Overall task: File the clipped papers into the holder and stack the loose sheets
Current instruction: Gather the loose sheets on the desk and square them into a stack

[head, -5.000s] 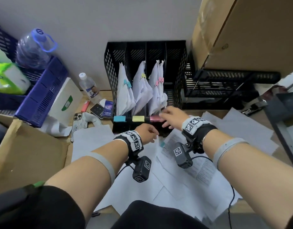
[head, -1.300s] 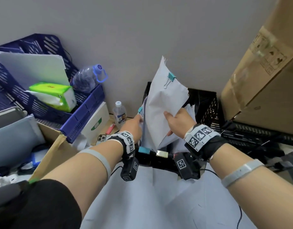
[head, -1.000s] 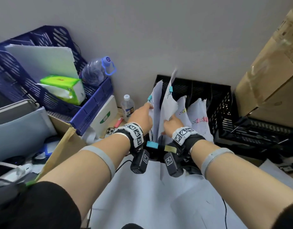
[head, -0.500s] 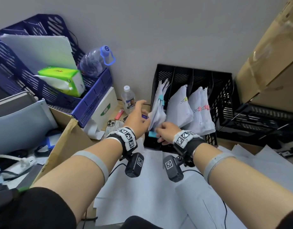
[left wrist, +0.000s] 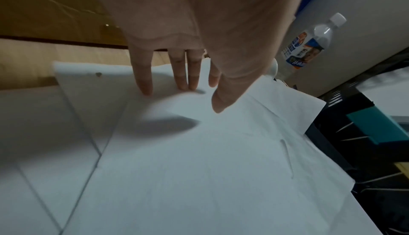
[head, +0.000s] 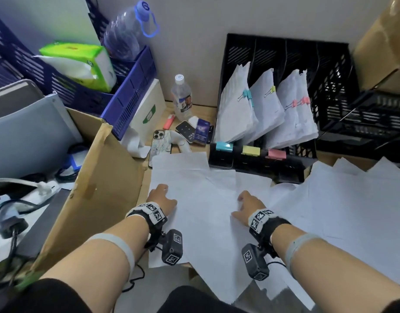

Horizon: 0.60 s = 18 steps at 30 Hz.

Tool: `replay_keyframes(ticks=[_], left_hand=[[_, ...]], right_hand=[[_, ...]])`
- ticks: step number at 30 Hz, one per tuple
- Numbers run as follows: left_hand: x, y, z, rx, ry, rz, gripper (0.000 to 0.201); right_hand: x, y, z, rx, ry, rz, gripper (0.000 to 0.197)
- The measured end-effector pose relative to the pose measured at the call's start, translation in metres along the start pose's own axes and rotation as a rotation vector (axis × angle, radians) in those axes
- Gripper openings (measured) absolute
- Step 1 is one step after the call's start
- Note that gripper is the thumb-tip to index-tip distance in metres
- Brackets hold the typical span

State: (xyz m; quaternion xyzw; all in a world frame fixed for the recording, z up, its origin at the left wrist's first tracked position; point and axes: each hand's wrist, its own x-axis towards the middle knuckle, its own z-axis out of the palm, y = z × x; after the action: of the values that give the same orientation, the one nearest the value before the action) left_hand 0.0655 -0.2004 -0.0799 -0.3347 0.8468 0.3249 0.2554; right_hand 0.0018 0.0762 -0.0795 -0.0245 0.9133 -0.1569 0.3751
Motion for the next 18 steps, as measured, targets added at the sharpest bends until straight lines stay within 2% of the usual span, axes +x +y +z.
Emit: replay_keyframes(ticks=[4, 5, 8, 12, 13, 16, 18], left_hand=[[-0.004, -0.014, 0.003, -0.043, 0.062, 0.03, 0.057], [-0.005, -0.018, 0.003, -0.051, 0.072, 0.024, 0.056], [-0.009, -0.026, 0.004, -0.054, 0.096, 0.034, 0.057], [-0.011, -0.031, 0.003, -0.071, 0.095, 0.054, 0.057], [-0.011, -0.032, 0.002, -0.078, 0.087, 0.054, 0.057], [-0.011, -0.034, -0.002, -0.095, 0.066, 0.057, 0.054], [-0.011, -0.036, -0.004, -0.101, 0.066, 0.06, 0.054]], right_hand=[[-0.002, -0.004, 0.009, -0.012, 0.008, -0.022, 0.005], [-0.003, -0.005, 0.009, -0.018, 0.011, -0.025, 0.003], [-0.008, -0.008, 0.009, -0.061, -0.001, -0.02, 0.013], [-0.02, -0.011, 0.013, -0.125, -0.099, 0.106, 0.048], [-0.021, -0.012, 0.012, -0.134, -0.086, 0.12, 0.046], [-0.02, -0.022, -0.001, -0.124, 0.079, 0.016, 0.012], [-0.015, -0.034, -0.011, -0.132, 0.183, -0.118, 0.011]])
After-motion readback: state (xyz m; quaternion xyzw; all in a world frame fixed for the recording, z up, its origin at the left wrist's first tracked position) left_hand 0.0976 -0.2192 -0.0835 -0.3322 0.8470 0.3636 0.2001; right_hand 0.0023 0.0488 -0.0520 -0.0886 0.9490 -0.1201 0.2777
